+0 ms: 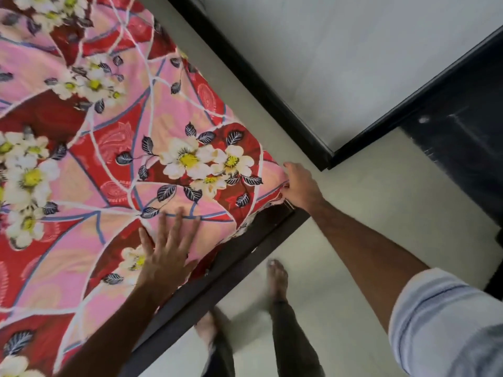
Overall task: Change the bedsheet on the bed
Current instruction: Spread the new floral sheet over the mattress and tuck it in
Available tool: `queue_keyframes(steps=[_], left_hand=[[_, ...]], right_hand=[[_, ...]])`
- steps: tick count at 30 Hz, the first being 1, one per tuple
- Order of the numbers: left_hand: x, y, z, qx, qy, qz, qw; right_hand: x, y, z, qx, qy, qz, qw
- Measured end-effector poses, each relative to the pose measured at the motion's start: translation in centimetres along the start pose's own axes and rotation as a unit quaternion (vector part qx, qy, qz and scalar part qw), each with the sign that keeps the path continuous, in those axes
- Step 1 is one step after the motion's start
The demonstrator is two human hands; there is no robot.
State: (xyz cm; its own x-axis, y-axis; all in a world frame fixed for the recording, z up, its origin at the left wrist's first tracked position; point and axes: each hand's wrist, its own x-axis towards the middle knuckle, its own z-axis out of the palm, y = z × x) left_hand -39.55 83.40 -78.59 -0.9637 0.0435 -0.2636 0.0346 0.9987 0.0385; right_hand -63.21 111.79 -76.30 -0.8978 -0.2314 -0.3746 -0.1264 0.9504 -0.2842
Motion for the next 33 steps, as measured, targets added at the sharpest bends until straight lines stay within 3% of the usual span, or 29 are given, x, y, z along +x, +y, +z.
queue_keyframes(steps=[3,5,8,10,13,17,19,21,23,28,30,33], left_hand=[[0.0,0.9,0.2,0.004,0.011,-0.029,1.0],[-0.4,1.9,0.3,0.015,0.006,-0.044,0.999],[-1.2,3.7,0.1,-0.042,0.015,-0.088,0.995],[-2.2,4.9,-0.7,-0.105,0.028,-0.122,0.986],[-4.8,6.5,-1.6,-0.219,0.045,-0.22,0.95],[-11.3,5.7,-0.4,-0.339,0.111,-0.44,0.824],[-14.8,3.6,1.1,-0.361,0.163,-0.487,0.778],[-17.8,1.0,2.6,-0.369,0.211,-0.504,0.752],[-21.1,-2.3,4.2,-0.404,0.258,-0.556,0.679],[-30.1,-11.7,7.0,-0.497,0.339,-0.682,0.415],[-34.1,-15.3,8.3,-0.531,0.368,-0.707,0.289],[-38.3,-18.9,10.7,-0.618,0.395,-0.673,0.093]], right_hand=[[1.6,2.3,0.0,-0.022,0.018,-0.017,0.999],[1.5,3.6,-0.4,0.019,0.077,0.034,0.996],[-0.4,3.7,-0.1,0.231,0.175,0.207,0.934],[-2.7,1.4,1.0,0.316,0.186,0.23,0.901],[-7.7,-3.7,4.0,0.356,0.049,0.122,0.925],[-15.3,-12.0,8.8,0.314,-0.162,-0.041,0.935],[-18.2,-16.2,11.0,0.275,-0.233,-0.165,0.918],[-19.6,-19.7,12.4,0.188,-0.247,-0.291,0.905],[-20.3,-23.9,14.2,0.083,-0.201,-0.411,0.885],[-22.2,-35.6,19.4,-0.136,-0.12,-0.565,0.805],[-24.7,-41.2,22.7,-0.211,-0.117,-0.615,0.75],[-28.7,-49.6,28.0,-0.227,-0.12,-0.693,0.673]])
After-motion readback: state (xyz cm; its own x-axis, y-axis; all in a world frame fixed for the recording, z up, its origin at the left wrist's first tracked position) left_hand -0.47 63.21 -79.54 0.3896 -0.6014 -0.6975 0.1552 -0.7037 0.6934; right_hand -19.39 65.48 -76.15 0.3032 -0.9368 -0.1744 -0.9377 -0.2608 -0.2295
